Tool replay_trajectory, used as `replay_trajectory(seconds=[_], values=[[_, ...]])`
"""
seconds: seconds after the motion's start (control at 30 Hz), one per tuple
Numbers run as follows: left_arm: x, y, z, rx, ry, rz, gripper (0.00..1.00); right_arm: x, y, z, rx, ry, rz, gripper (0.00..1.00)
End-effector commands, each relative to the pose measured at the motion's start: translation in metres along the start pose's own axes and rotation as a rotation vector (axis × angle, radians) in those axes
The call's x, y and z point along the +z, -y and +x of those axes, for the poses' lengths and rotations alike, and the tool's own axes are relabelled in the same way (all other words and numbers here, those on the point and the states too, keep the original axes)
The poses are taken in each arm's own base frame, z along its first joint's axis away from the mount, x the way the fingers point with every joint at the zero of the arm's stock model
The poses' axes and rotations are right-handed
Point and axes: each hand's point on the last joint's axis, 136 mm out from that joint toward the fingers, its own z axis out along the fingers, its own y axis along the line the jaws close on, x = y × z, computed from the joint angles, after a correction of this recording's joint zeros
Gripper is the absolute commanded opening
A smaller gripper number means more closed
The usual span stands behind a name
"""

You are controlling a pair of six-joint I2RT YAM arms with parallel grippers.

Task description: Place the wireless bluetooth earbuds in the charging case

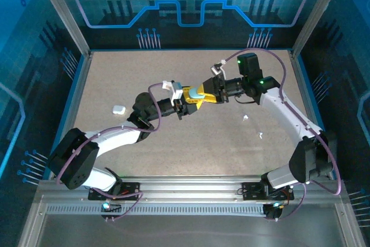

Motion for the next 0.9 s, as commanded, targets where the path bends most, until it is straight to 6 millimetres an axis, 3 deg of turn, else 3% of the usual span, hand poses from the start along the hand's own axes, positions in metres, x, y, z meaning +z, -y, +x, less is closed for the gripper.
replay_trajectory(seconds=[0.0, 0.23, 0.53, 0.73, 0.87], values=[[0.004, 0.006, -0.024, 0.040, 0.057, 0.036, 0.35, 0.006, -0.005, 0.000, -0.008, -0.019, -0.008, 0.50], [0.005, 0.004, -0.019, 0.039, 0.038, 0.024, 0.39, 0.005, -0.002, -0.001, -0.015, 0.002, 0.020, 0.35], [0.002, -0.005, -0.009, 0.041, -0.005, -0.036, 0.53, -0.002, -0.001, -0.008, -0.044, 0.065, 0.056, 0.22], [-0.002, -0.003, -0.007, 0.059, -0.019, -0.043, 0.69, -0.016, 0.008, -0.020, -0.042, 0.154, 0.092, 0.22], [-0.009, -0.005, -0.007, 0.071, -0.019, -0.075, 0.77, -0.039, 0.028, -0.033, -0.028, 0.278, 0.170, 0.23]])
